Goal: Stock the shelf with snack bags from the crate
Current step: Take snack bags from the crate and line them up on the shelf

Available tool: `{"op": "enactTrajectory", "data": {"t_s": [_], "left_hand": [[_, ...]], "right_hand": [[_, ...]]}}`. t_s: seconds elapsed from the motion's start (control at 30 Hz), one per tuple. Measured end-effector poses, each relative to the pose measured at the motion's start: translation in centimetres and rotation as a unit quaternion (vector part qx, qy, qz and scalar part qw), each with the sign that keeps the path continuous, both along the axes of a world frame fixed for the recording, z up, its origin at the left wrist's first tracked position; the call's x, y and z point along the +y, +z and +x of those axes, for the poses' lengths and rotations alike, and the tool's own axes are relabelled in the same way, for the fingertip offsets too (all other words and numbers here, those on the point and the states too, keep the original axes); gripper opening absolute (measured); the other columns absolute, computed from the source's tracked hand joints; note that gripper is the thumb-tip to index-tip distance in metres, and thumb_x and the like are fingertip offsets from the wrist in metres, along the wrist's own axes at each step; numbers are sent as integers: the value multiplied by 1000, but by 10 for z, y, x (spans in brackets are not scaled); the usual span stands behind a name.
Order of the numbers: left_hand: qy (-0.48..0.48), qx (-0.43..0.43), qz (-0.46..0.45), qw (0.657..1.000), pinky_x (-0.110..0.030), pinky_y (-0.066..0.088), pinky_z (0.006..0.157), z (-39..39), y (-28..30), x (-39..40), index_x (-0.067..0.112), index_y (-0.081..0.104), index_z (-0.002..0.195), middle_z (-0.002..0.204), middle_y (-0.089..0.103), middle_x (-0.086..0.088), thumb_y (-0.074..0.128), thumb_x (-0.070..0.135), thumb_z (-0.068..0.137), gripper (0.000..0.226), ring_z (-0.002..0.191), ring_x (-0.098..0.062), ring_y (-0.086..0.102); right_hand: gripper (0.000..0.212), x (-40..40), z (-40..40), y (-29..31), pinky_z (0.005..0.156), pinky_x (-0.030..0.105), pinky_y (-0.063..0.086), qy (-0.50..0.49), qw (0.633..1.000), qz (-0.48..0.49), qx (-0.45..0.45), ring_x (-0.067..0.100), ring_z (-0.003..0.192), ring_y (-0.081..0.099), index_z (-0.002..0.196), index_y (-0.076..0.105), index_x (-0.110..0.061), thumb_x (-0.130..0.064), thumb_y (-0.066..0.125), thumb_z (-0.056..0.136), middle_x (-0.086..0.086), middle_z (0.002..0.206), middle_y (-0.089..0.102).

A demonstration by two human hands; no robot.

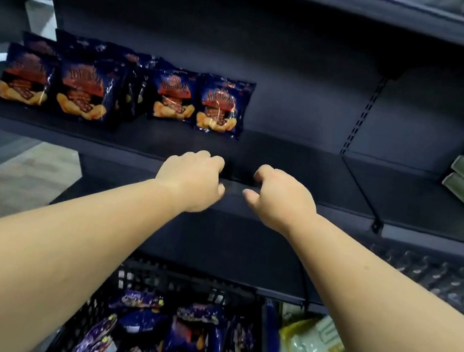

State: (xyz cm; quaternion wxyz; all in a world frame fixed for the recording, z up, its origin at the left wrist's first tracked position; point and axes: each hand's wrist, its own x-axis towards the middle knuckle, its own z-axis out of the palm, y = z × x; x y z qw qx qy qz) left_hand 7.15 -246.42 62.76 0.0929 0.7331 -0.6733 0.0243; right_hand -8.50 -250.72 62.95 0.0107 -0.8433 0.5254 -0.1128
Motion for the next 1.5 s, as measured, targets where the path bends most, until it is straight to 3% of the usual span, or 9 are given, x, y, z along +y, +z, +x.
{"op": "enactTrajectory", "data": {"t_s": [0.23, 0.73, 1.07, 1.33, 1.5], "left_hand": [[18, 19, -27, 999, -36, 35, 80, 0, -85, 9, 19, 52, 114, 110, 56, -1, 44, 35, 95, 27, 99, -25, 53], [40, 72, 187, 979, -44, 38, 92, 21, -257, 29, 17, 50, 123, 121, 52, -8, 50, 36, 90, 38, 115, -32, 49], [67, 114, 317, 939, -46, 34, 97, 25, -348, 45, 19, 47, 130, 132, 47, -8, 50, 36, 92, 42, 122, -32, 45], [137, 220, 364, 895, -42, 44, 93, 17, -398, 27, 10, 38, 134, 132, 50, -15, 48, 44, 94, 54, 118, -35, 50], [203, 310, 361, 856, -33, 39, 87, 3, -422, 8, 4, 32, 137, 134, 50, -17, 52, 42, 95, 60, 119, -34, 50]], "right_hand": [[35, 9, -3, -82, 76, 35, 47, -10, 996, 73, -48, 25, 100, 59, 122, 53, -19, -42, 50, 96, 1, 115, 62], [39, 32, -2, -261, 71, 32, 42, -48, 960, 276, 15, 28, 103, 59, 124, 52, -17, -42, 54, 94, 6, 116, 61], [32, 50, -2, -350, 66, 31, 37, -50, 926, 371, 36, 23, 80, 48, 121, 49, -17, -39, 53, 97, 2, 98, 52], [35, 44, -2, -388, 69, 32, 38, -54, 922, 382, 36, 23, 85, 47, 123, 48, -17, -39, 53, 97, 8, 115, 56], [34, 42, -4, -404, 71, 33, 40, -56, 917, 392, 38, 27, 96, 55, 122, 48, -16, -38, 52, 97, 9, 116, 56]]}}
